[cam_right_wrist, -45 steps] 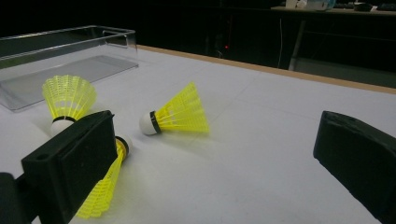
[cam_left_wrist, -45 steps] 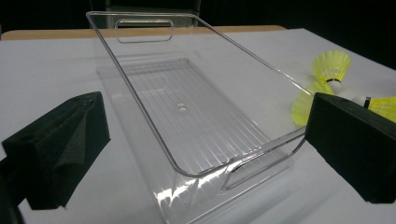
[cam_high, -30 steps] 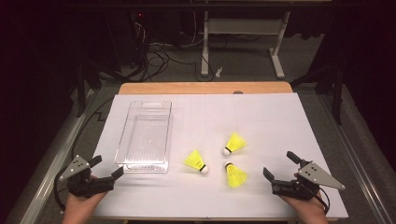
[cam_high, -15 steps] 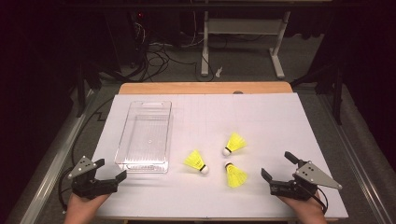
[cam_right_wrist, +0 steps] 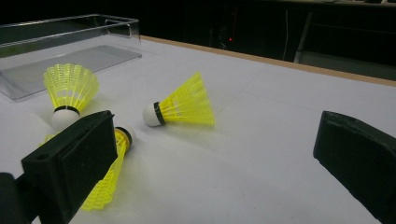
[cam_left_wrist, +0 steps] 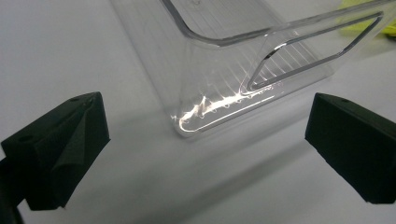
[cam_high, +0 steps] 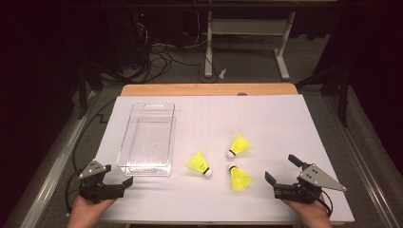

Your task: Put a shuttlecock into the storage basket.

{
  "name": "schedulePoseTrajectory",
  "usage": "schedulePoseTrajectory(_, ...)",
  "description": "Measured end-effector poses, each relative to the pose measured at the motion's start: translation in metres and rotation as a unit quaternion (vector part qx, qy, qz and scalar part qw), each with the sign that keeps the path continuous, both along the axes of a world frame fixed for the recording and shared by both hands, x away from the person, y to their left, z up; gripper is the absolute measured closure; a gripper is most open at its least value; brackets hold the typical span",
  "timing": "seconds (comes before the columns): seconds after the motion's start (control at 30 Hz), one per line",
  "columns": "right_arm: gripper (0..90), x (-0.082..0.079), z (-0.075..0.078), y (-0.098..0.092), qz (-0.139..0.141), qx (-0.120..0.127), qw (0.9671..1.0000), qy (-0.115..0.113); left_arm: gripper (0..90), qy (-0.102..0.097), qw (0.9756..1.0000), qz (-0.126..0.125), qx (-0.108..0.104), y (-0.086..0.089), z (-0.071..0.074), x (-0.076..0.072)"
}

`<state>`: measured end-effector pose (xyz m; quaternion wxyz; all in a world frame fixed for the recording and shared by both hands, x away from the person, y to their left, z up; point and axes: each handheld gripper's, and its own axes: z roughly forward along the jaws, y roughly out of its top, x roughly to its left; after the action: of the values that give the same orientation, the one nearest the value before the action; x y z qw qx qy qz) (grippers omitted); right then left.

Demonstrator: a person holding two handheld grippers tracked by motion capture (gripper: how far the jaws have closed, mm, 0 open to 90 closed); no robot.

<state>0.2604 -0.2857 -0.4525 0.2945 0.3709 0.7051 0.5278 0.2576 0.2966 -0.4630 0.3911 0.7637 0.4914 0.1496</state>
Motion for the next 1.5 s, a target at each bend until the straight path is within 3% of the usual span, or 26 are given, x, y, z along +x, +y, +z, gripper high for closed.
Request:
schedulePoseTrajectory(0.1, 0.1, 0.000, 0.000, 0.001, 0.002, -0.001, 1.0000, -0.001, 1.0, 0.006, 1.0000, -0.001, 0.003, -0.001, 0.000, 0.000)
schedulePoseTrajectory(0.3, 0.2, 0.000, 0.000, 0.003, 0.004, -0.004, 1.0000, 0.000, 1.0, 0.037, 0.9991, -0.006, 0.019, -0.004, -0.001, 0.003)
schedulePoseTrajectory(0.33, 0.2, 0.000, 0.000, 0.003, 0.005, -0.004, 1.0000, 0.000, 1.0, 0.051, 0.9984, -0.009, 0.025, -0.005, -0.002, 0.003)
schedulePoseTrajectory(0.5, 0.2, 0.001, -0.001, 0.002, 0.005, -0.004, 1.0000, 0.000, 1.4, 0.064, 0.9972, -0.017, 0.035, -0.008, 0.001, 0.003)
schedulePoseTrajectory(0.7, 0.2, 0.001, 0.000, 0.001, 0.006, -0.002, 1.0000, 0.000, 1.7, 0.100, 0.9936, -0.013, 0.050, -0.012, 0.007, 0.007)
schedulePoseTrajectory(0.77, 0.2, 0.001, 0.000, 0.000, 0.007, -0.002, 1.0000, 0.000, 1.8, 0.119, 0.9903, -0.004, 0.072, -0.016, 0.010, 0.013)
schedulePoseTrajectory(0.83, 0.2, 0.001, 0.000, 0.000, 0.007, -0.001, 1.0000, 0.000, 1.9, 0.123, 0.9894, -0.003, 0.077, -0.017, 0.011, 0.014)
schedulePoseTrajectory(0.87, 0.2, 0.001, 0.000, 0.000, 0.007, -0.001, 1.0000, 0.000, 1.9, 0.132, 0.9878, -0.002, 0.082, -0.018, 0.013, 0.015)
schedulePoseTrajectory(1.1, 0.2, -0.001, 0.002, 0.001, 0.013, 0.001, 0.9999, -0.001, 1.8, 0.176, 0.9817, -0.004, 0.073, -0.010, 0.019, 0.019)
schedulePoseTrajectory(1.13, 0.2, -0.002, 0.002, 0.002, 0.014, -0.001, 0.9999, -0.003, 1.8, 0.189, 0.9792, -0.006, 0.075, -0.007, 0.019, 0.020)
schedulePoseTrajectory(1.2, 0.2, -0.002, 0.002, 0.002, 0.014, 0.000, 0.9999, -0.003, 1.8, 0.192, 0.9782, -0.006, 0.080, -0.006, 0.019, 0.020)
schedulePoseTrajectory(1.5, 0.2, -0.002, 0.002, 0.003, 0.015, -0.002, 0.9999, -0.001, 1.5, 0.238, 0.9662, -0.029, 0.093, -0.004, 0.018, 0.019)
